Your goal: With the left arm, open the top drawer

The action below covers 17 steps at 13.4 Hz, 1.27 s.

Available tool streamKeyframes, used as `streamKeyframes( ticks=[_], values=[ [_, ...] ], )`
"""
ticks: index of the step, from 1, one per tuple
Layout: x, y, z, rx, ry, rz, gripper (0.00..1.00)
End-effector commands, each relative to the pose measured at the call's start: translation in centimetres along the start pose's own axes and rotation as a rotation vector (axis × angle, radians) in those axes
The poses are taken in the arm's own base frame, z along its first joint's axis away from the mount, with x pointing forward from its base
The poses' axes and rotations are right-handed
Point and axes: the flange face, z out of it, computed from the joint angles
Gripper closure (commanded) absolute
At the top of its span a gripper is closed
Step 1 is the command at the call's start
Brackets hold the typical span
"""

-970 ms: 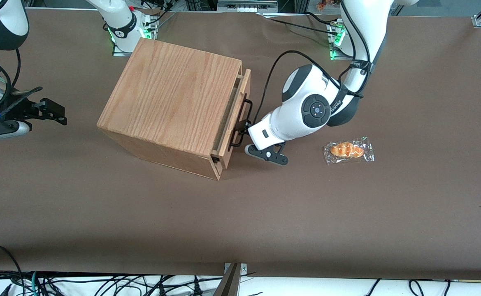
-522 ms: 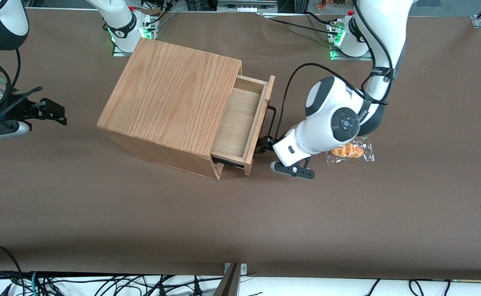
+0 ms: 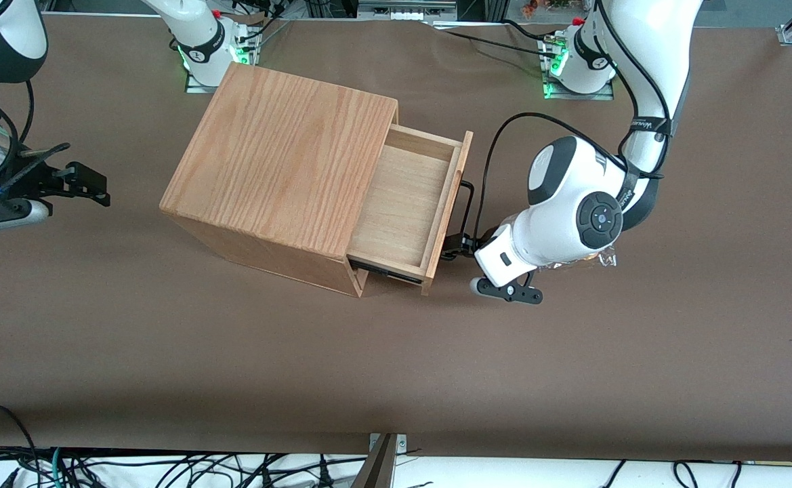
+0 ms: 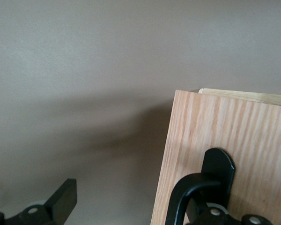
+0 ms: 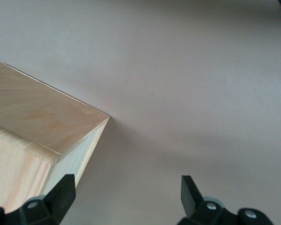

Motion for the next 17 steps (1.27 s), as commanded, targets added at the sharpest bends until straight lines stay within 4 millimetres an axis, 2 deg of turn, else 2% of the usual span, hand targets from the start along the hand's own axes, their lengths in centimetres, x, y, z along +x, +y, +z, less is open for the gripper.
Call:
streamKeyframes(
  ticks=[1,2,5,9,10,11,13,15,17],
  values=[
    [1.5,-2.4,-2.7,0.004,0.061,-0.024,0.00],
    [1.2,-2.1,-2.9,0.002,0.046,-0.025,0.00],
    [1.2,-2.0,-6.4,-0.003,0.009,-0.018,0.00],
    [1.1,-5.1,-10.1,-0.001,-0.043,-0.051,0.00],
    [1.2,-6.4,-11.0,0.004,-0.039,-0.067,0.00],
    [1.0,-7.4,-12.8,0.010,-0.018,-0.073,0.00],
    [1.2,-12.0,-15.4,0.002,-0.002,-0.132,0.00],
    [0.6,-15.7,-18.5,0.039,0.021,-0.071,0.00],
    [-0.6,-19.4,-20.7,0.061,-0.013,0.018,0.00]
  ],
)
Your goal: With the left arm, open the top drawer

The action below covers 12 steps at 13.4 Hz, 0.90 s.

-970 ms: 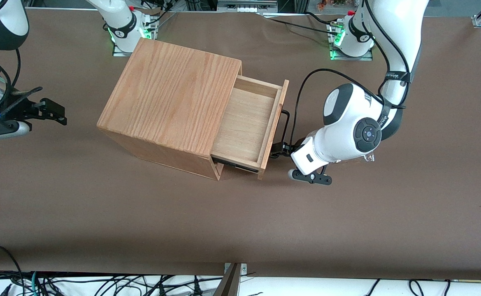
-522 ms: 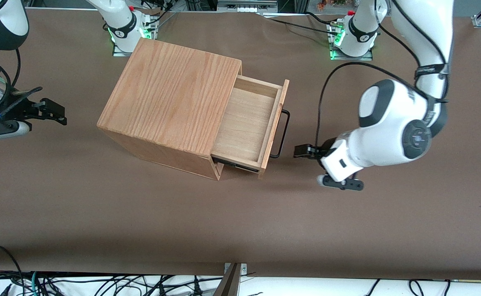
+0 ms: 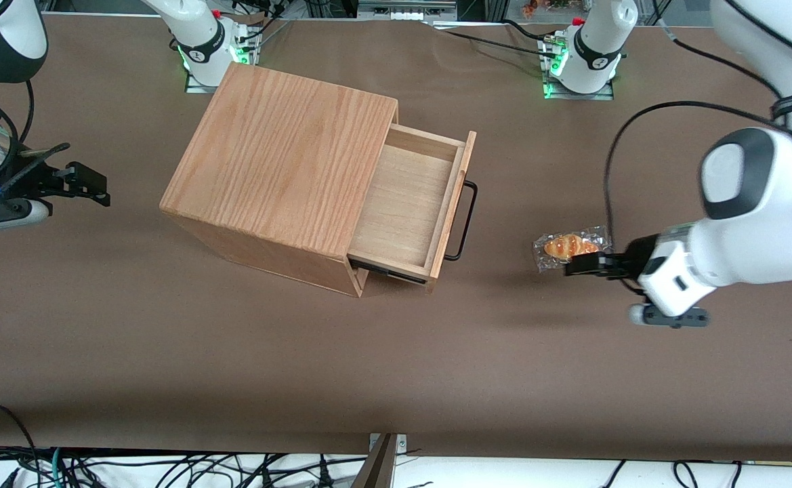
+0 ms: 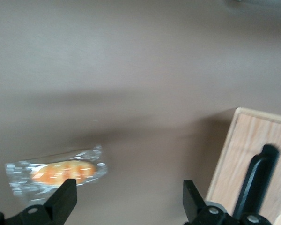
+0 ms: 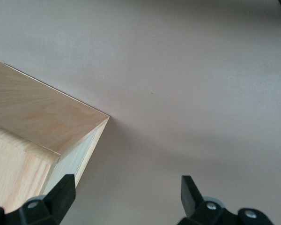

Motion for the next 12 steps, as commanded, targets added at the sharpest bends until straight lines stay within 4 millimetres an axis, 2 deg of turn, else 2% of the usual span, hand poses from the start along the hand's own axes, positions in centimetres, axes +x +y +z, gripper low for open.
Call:
streamKeyframes(
  ticks=[1,3,5,7,9,10,12],
  values=[
    [-1.5,-4.3,-3.1,0.037,-0.028,0.105,0.00],
    [-2.3,-6.8,-5.8,0.085,0.004,0.095,0.00],
    [-3.8,-7.0,-7.7,0.183,0.003,0.103,0.00],
    [-5.9,-5.8,-9.7,0.214,0.019,0.129,0.00],
    [-8.7,-5.1,-11.6,0.329,0.013,0.168,0.00],
    [-10.0,-3.8,-11.8,0.377,0.007,0.189,0.00],
    [-12.6,-3.3,-13.0,0.387,0.009,0.182,0.00]
  ],
)
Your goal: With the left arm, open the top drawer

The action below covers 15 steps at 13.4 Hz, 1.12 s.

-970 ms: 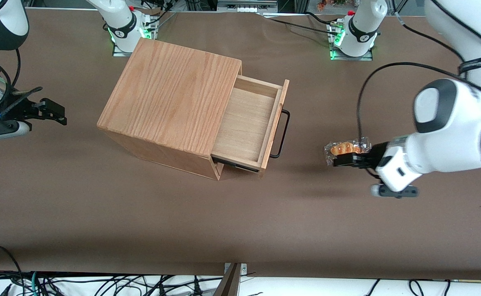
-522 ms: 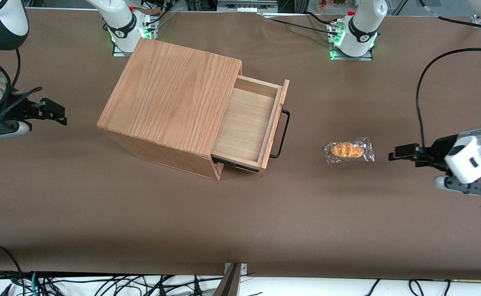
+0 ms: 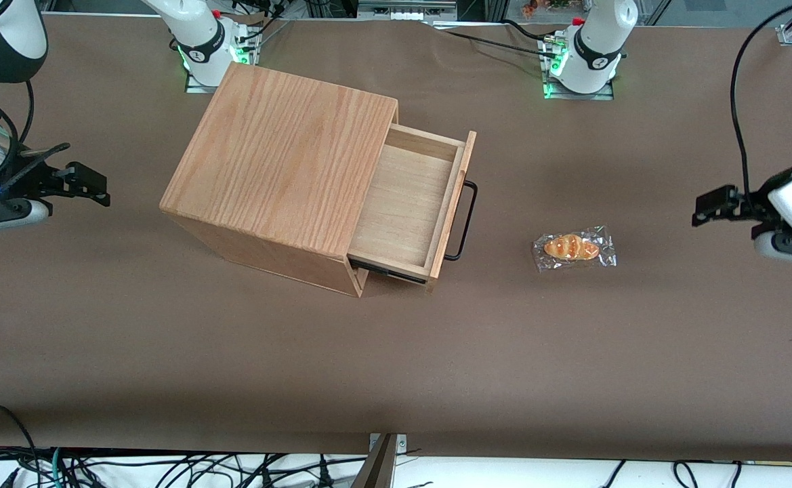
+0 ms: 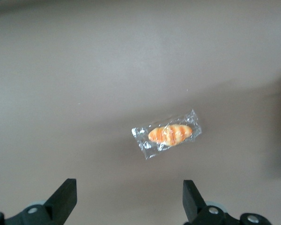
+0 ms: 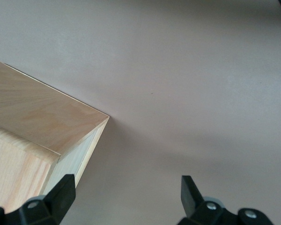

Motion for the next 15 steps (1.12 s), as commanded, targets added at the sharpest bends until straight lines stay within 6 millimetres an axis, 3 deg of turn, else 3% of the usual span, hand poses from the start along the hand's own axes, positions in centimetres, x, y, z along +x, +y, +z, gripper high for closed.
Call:
streamKeyframes(
  ticks=[1,3,5,15],
  values=[
    [-5.0,1.1,-1.2,0.039,-0.023,0.023,0.00],
    [-6.6,2.0,-1.1,0.039,-0.040,-0.028,0.00],
    [-6.7,1.9,-1.5,0.028,-0.027,-0.103,0.00],
    [-5.7,1.0,-0.6,-0.047,-0.027,-0.118,0.00]
  ],
)
